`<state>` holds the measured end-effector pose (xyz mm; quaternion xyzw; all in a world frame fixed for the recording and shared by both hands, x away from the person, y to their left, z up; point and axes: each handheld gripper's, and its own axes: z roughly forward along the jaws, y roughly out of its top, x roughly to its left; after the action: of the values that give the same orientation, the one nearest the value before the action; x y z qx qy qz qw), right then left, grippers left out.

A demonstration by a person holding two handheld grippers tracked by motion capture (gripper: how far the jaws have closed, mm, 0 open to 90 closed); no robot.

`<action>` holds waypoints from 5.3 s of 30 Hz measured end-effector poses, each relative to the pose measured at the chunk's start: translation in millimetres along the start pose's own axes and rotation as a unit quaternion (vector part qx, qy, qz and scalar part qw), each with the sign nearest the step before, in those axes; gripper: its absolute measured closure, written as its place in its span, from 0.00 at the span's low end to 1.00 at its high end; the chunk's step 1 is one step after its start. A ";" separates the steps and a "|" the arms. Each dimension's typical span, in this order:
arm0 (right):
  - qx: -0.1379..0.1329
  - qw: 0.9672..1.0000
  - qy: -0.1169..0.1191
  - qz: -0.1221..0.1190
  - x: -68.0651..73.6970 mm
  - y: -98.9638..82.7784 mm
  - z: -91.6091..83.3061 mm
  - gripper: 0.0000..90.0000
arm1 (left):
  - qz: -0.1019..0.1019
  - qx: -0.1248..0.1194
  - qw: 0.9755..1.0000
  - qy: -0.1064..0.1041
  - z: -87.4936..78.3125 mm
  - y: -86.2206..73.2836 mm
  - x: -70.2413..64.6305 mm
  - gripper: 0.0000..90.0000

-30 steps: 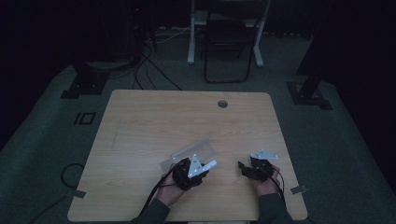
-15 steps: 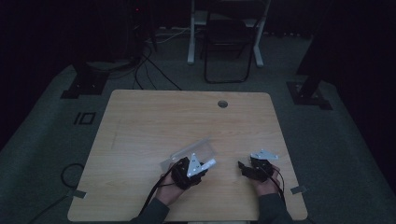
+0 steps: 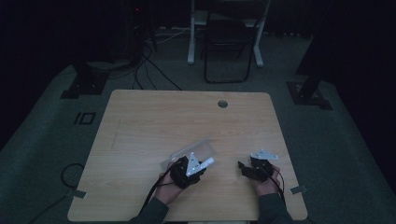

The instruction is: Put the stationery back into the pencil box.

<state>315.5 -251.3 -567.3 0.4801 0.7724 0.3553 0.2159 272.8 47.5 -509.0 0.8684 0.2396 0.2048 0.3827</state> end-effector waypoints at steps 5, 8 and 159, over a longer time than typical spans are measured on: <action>0.000 1.000 0.000 0.000 0.0 0.0 0.0 0.40 | 0.000 0.001 1.000 0.003 -0.2 -0.2 1.4 0.78; 0.000 1.000 0.000 0.000 0.0 0.0 0.0 0.40 | 0.000 0.002 1.000 0.004 -0.4 -0.3 2.8 0.78; 0.000 1.000 0.001 -0.002 0.5 -0.4 -0.4 0.40 | 0.003 0.012 0.995 0.098 10.4 -24.1 23.8 0.62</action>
<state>314.7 -251.1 -567.4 0.4786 0.7734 0.3553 0.2158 291.2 69.6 -529.7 0.8496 0.2759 0.2867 0.3461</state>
